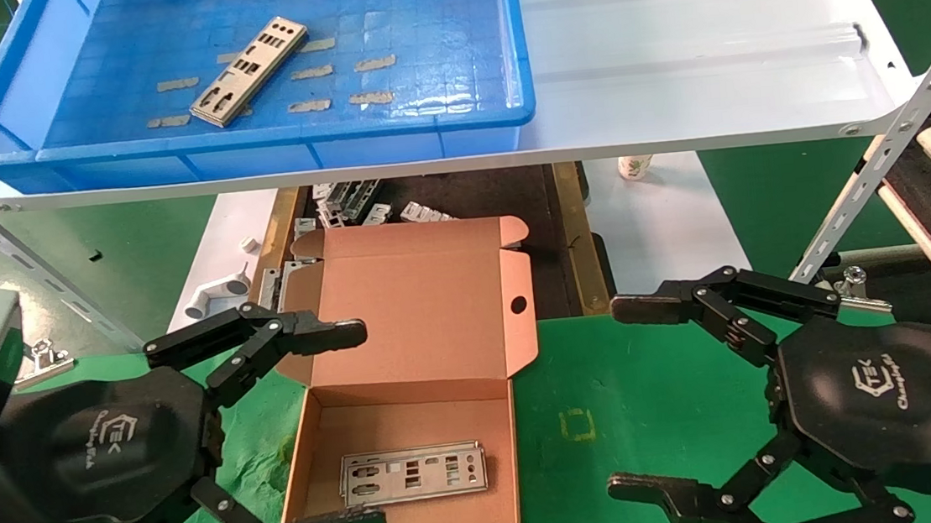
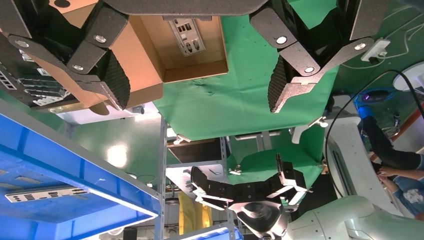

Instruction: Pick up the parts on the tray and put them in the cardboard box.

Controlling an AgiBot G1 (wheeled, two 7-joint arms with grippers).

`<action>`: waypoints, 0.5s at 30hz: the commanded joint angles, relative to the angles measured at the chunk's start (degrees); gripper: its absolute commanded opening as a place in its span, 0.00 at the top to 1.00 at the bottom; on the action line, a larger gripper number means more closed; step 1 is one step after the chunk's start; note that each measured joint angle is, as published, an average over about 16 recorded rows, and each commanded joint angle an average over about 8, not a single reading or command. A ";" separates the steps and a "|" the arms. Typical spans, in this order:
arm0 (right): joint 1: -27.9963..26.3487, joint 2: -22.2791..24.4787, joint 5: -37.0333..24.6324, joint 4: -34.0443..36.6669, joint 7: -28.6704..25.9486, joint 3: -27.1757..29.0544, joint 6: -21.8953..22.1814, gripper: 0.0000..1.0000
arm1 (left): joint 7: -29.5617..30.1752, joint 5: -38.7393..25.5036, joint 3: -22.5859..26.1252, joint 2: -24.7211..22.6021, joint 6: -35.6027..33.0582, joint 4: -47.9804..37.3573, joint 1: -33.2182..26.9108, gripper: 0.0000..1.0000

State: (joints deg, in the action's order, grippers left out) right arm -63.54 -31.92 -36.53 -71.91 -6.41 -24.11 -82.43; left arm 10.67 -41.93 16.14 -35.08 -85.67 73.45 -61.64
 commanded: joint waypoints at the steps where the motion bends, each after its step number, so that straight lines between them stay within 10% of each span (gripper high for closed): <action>1: 0.00 0.00 0.00 0.00 0.00 0.00 0.00 0.00 | 0.00 0.00 0.00 0.00 0.00 0.00 0.00 0.00; 15: 0.00 0.00 0.00 0.00 0.00 0.00 0.00 0.00 | 0.00 0.00 0.00 0.00 0.00 0.00 0.00 0.00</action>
State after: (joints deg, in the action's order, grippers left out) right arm -63.54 -31.92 -36.53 -71.91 -6.41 -24.11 -82.43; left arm 10.67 -41.93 16.14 -35.08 -85.67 73.45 -61.64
